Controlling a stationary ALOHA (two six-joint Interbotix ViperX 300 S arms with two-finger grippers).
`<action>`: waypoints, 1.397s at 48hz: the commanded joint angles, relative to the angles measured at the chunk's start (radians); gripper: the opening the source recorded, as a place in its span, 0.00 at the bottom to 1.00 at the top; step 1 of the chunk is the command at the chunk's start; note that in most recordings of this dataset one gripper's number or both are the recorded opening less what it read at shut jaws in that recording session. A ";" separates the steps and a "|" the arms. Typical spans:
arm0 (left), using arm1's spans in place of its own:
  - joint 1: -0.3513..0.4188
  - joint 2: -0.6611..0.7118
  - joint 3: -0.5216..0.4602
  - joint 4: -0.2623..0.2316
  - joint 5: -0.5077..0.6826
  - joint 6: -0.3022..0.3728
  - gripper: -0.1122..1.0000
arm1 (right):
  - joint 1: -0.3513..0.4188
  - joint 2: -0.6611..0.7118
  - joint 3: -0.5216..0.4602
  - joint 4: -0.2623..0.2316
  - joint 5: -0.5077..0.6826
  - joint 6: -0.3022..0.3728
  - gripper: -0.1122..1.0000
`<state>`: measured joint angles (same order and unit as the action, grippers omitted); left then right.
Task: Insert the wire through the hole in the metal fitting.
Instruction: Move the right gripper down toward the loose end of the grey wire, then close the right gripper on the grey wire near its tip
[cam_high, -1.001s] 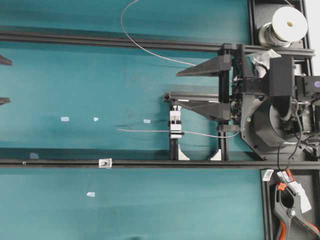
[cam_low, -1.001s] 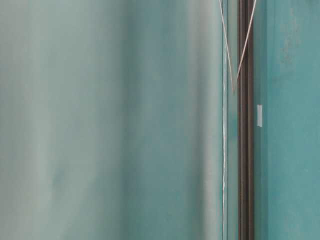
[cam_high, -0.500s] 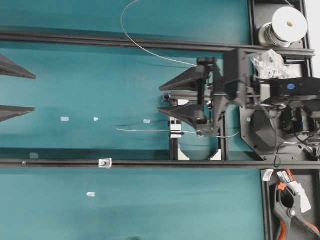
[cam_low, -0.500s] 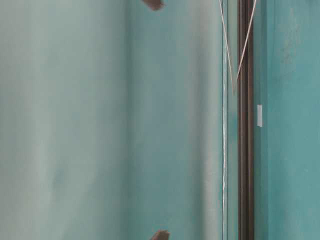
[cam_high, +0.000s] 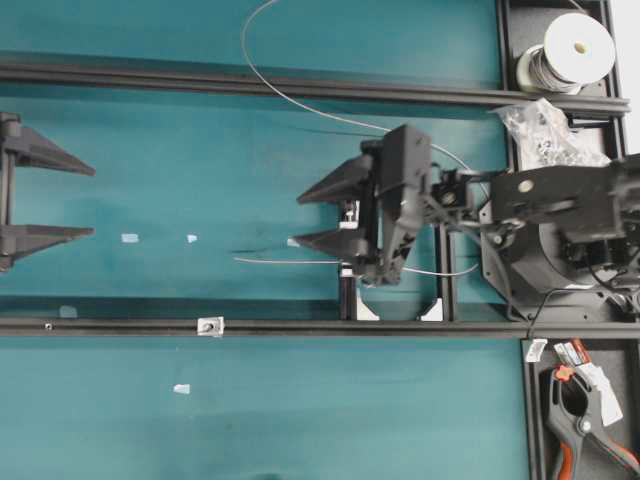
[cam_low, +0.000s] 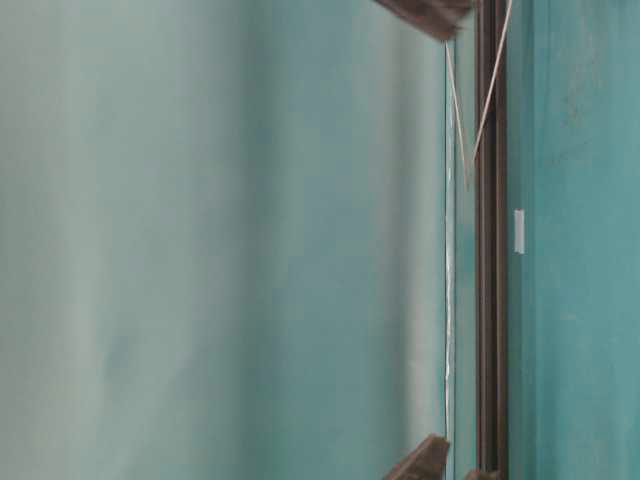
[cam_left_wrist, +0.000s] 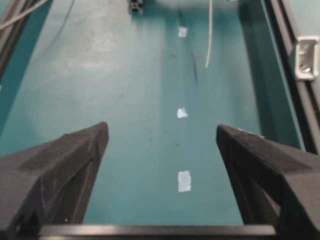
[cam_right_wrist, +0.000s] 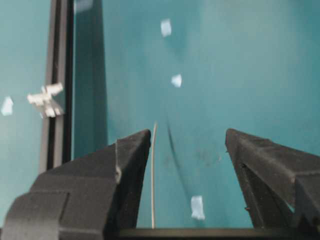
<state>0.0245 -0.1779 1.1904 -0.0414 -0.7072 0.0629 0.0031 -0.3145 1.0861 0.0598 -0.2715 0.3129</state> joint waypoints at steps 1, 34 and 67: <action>0.002 0.038 -0.009 -0.003 -0.066 -0.003 0.82 | 0.012 0.032 -0.021 -0.002 -0.032 0.006 0.71; -0.014 0.163 -0.040 -0.003 -0.103 -0.100 0.81 | 0.074 0.232 -0.071 0.000 -0.084 0.055 0.71; -0.015 0.164 -0.043 -0.003 -0.098 -0.100 0.81 | 0.080 0.295 -0.083 0.000 -0.055 0.078 0.69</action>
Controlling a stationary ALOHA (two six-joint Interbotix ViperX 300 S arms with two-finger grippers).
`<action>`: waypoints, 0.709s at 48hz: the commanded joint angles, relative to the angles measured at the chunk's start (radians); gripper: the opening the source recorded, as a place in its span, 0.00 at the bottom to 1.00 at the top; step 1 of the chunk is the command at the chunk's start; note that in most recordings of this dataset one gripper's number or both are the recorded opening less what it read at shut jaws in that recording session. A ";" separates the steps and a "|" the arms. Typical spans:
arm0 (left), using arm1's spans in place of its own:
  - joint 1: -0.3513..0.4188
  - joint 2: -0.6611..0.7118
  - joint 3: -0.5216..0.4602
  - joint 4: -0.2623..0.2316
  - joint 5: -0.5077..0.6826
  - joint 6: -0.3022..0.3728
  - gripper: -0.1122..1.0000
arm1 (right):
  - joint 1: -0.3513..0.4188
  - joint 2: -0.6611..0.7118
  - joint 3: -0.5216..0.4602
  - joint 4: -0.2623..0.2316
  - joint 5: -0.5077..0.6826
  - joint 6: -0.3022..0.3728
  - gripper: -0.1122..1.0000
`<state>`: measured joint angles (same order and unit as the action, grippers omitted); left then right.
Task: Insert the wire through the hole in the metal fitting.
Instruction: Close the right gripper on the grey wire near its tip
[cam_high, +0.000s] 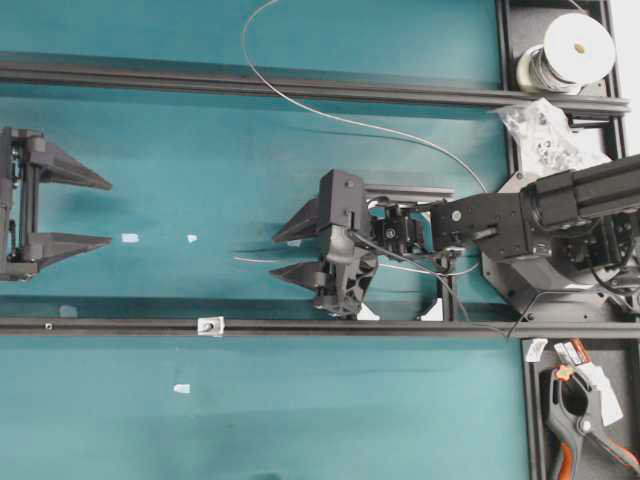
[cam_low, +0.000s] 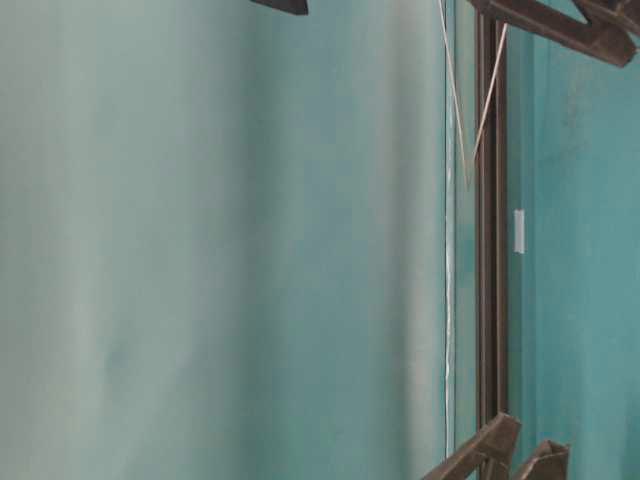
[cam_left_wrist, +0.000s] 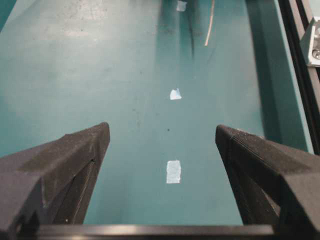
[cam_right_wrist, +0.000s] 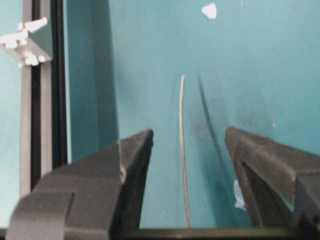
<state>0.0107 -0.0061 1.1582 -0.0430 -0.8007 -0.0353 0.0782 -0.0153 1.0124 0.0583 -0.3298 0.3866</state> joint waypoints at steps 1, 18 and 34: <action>-0.002 -0.008 -0.011 -0.002 -0.005 -0.002 0.81 | 0.003 -0.005 -0.008 0.002 0.005 0.005 0.69; -0.003 -0.009 -0.014 -0.002 -0.005 -0.002 0.81 | 0.005 -0.006 -0.034 0.002 0.086 0.003 0.56; -0.002 -0.011 -0.012 -0.002 -0.003 -0.002 0.81 | 0.005 -0.005 -0.038 0.000 0.092 0.003 0.53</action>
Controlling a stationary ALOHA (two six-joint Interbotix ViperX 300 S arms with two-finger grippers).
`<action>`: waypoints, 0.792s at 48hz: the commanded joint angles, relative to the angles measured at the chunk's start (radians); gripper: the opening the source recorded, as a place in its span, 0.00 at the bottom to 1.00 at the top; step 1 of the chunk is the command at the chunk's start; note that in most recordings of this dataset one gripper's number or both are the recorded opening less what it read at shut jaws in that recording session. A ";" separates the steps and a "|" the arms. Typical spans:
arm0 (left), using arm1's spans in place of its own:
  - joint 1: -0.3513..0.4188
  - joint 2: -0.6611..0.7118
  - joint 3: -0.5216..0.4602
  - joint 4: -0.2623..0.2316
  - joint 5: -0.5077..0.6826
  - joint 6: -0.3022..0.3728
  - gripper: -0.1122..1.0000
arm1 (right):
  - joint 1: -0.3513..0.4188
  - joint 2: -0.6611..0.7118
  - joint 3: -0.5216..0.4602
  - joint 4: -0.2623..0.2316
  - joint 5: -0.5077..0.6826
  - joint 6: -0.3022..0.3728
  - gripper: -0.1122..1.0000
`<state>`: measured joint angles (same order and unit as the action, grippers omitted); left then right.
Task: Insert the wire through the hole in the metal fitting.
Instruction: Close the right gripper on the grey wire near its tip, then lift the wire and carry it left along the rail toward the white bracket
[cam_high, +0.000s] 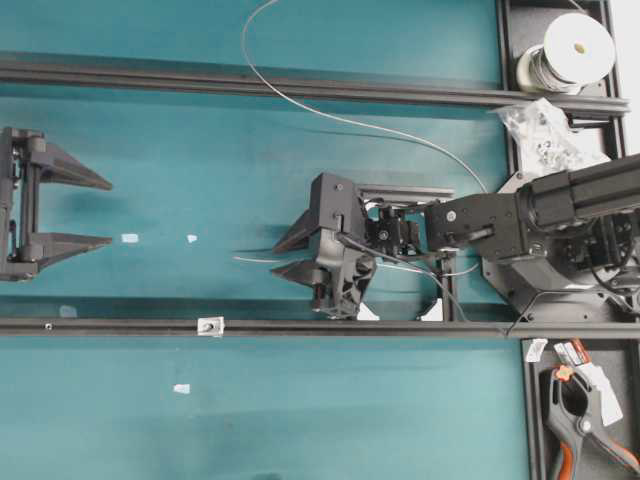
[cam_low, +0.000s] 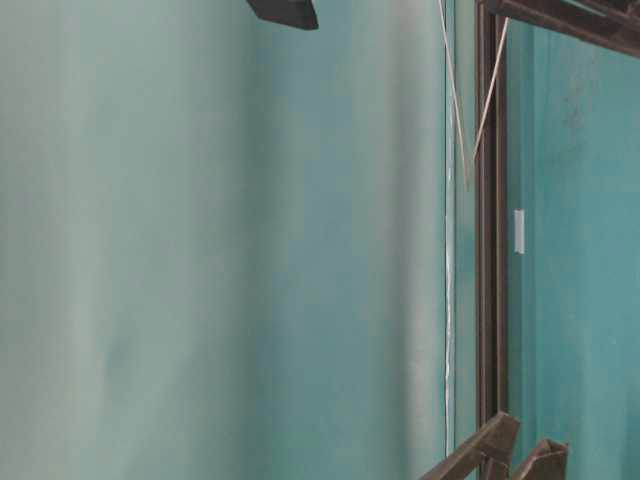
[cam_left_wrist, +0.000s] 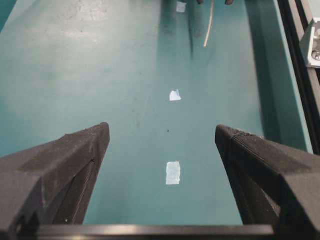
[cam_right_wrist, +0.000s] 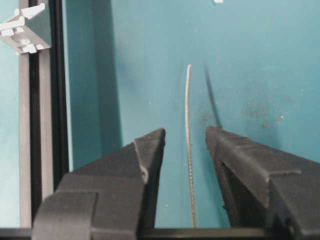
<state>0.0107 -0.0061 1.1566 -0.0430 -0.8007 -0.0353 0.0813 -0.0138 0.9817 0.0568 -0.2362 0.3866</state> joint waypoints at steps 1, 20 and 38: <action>-0.002 -0.011 -0.011 -0.002 -0.003 -0.002 0.81 | 0.000 -0.006 -0.006 0.002 -0.002 0.002 0.53; -0.002 -0.014 -0.009 -0.002 -0.003 0.002 0.81 | 0.000 -0.006 -0.011 0.002 0.012 0.002 0.10; -0.002 -0.023 -0.006 -0.002 0.005 0.003 0.81 | 0.000 -0.028 -0.029 0.000 0.009 -0.006 0.10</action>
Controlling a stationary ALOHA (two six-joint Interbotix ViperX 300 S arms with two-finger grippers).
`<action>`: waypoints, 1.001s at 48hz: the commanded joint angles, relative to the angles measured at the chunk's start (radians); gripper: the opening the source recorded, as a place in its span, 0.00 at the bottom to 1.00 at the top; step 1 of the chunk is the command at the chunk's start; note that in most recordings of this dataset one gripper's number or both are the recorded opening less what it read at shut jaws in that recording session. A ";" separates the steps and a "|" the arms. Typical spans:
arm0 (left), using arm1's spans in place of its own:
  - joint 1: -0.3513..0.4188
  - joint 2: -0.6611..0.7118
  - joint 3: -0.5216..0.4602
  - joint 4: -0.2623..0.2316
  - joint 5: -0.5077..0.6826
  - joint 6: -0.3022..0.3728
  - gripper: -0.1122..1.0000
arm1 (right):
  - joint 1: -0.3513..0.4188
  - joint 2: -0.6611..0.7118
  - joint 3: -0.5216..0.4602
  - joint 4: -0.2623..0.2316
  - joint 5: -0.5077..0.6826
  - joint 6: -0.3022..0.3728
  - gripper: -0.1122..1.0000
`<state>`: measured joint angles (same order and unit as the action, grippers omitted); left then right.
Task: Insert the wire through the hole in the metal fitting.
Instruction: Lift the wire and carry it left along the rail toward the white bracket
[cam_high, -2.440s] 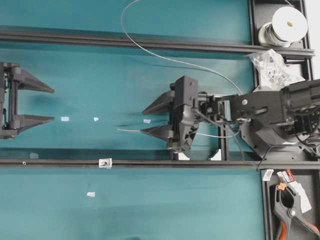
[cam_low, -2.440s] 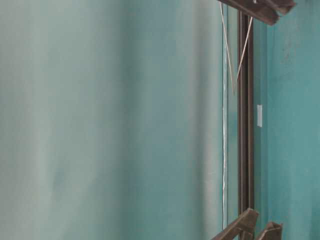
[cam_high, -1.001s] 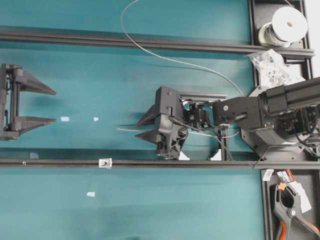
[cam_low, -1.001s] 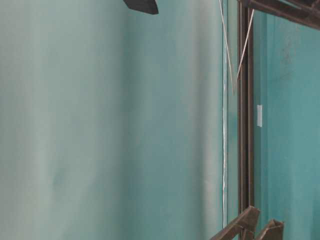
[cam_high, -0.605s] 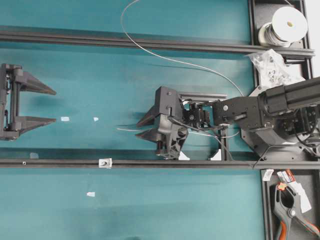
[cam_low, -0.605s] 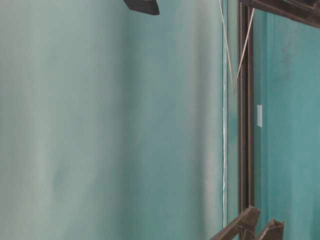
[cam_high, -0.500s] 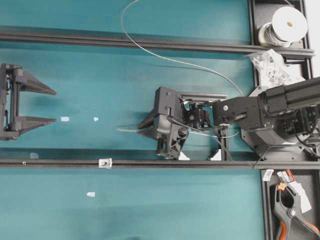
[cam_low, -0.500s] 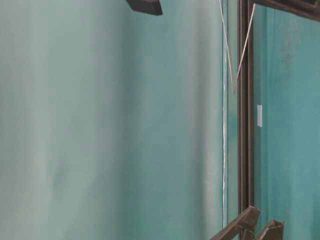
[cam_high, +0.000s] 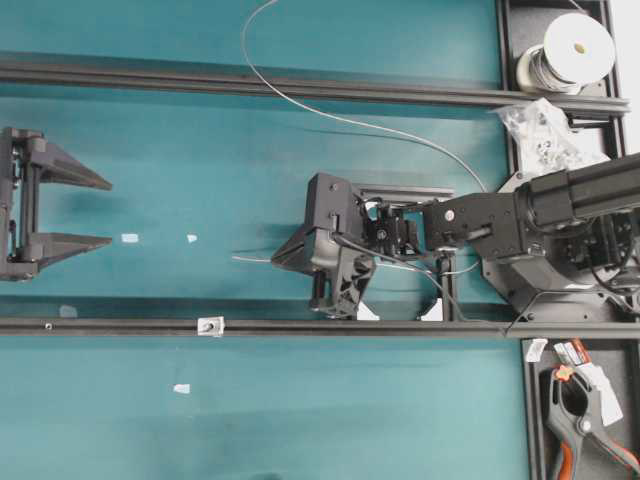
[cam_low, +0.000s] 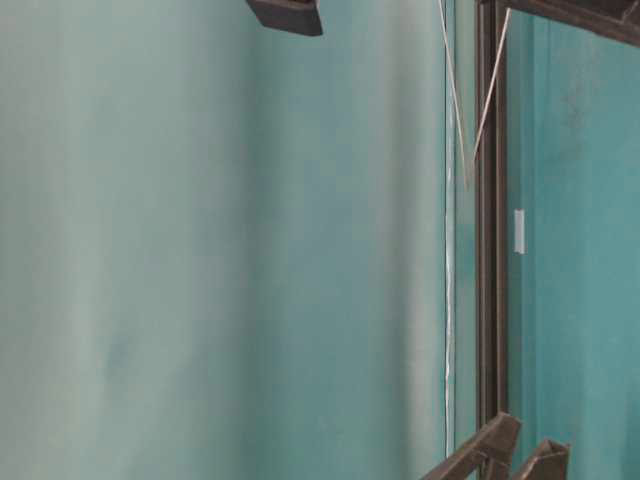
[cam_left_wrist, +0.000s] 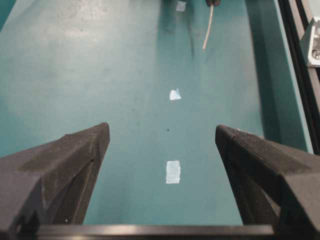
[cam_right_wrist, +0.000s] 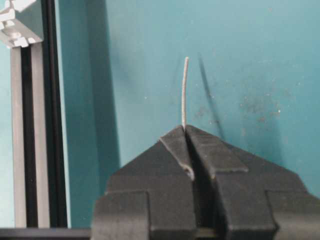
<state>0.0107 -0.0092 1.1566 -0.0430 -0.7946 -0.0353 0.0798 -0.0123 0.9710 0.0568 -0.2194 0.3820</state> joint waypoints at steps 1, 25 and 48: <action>-0.002 -0.021 -0.008 -0.002 -0.002 0.003 0.81 | 0.002 -0.034 -0.017 0.000 -0.008 -0.002 0.10; -0.002 -0.025 -0.012 -0.002 0.003 0.009 0.81 | -0.008 -0.238 -0.002 -0.046 0.078 -0.005 0.10; -0.025 -0.086 0.037 -0.009 -0.060 -0.005 0.81 | 0.066 -0.272 0.179 0.049 -0.259 0.002 0.10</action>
<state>0.0015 -0.0782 1.1888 -0.0491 -0.8115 -0.0368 0.1212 -0.2730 1.1244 0.0736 -0.3958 0.3850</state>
